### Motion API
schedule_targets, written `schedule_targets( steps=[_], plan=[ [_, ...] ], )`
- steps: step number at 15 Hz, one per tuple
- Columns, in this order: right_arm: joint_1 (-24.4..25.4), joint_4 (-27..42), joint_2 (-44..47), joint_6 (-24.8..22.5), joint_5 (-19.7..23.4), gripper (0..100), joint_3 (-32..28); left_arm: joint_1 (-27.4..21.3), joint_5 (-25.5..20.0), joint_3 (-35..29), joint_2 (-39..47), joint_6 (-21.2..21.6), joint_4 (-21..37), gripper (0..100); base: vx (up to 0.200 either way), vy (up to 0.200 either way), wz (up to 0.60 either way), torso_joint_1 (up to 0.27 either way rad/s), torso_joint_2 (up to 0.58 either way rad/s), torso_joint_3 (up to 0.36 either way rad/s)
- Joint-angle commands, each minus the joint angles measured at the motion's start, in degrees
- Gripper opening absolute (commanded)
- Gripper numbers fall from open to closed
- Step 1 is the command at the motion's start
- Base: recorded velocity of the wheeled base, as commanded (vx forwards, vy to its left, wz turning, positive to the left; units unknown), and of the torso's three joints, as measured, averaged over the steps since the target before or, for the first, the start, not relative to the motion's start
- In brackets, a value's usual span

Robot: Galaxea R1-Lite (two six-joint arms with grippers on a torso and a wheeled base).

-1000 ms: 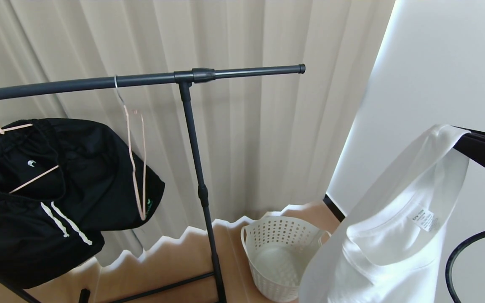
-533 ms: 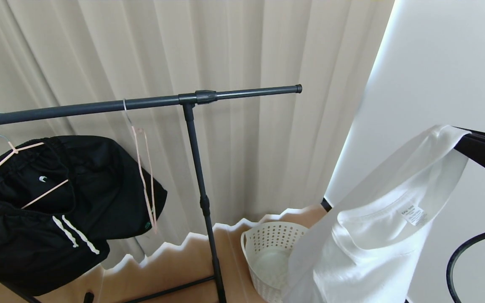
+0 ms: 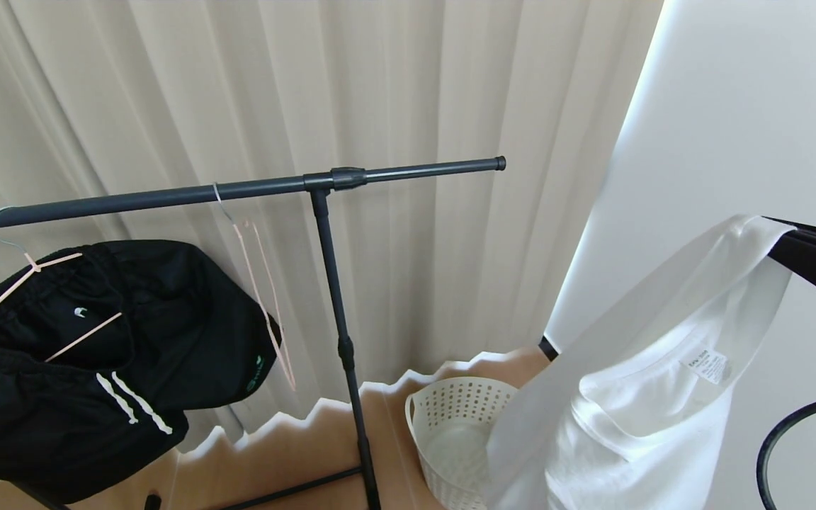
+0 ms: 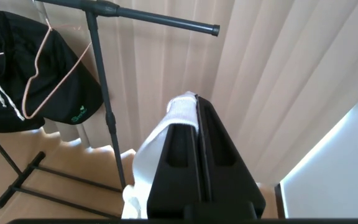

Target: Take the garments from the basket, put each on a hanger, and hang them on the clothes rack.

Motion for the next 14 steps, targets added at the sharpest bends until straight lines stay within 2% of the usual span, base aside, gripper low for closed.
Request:
schedule_targets(
  steps=[1, 7, 11, 14],
  plan=[
    [-0.20, -0.06, -0.03, -0.11, 0.01, 0, 0.01, -0.02, 0.00, 0.00, 0.05, 0.02, -0.01, 100, 0.000, 0.000, 0.00, 0.000, 0.00, 0.000],
    [-0.47, -0.06, 0.06, -0.11, 0.01, 0, 0.19, -0.02, 0.00, 0.00, 0.05, 0.02, -0.01, 100, 0.000, 0.000, 0.60, 0.005, 0.00, 0.002],
    [-0.47, 0.03, -0.03, -0.20, 0.01, 0, 0.27, -0.02, -0.18, 0.00, 0.05, 0.02, 0.25, 100, 0.000, 0.000, 0.00, 0.000, 0.00, 0.000],
    [-0.47, 0.03, 0.06, -0.20, 0.01, 0, 0.27, -0.02, -0.18, 0.00, 0.05, 0.02, 0.25, 100, -0.200, 0.000, 0.00, 0.004, 0.00, -0.004]
  ],
)
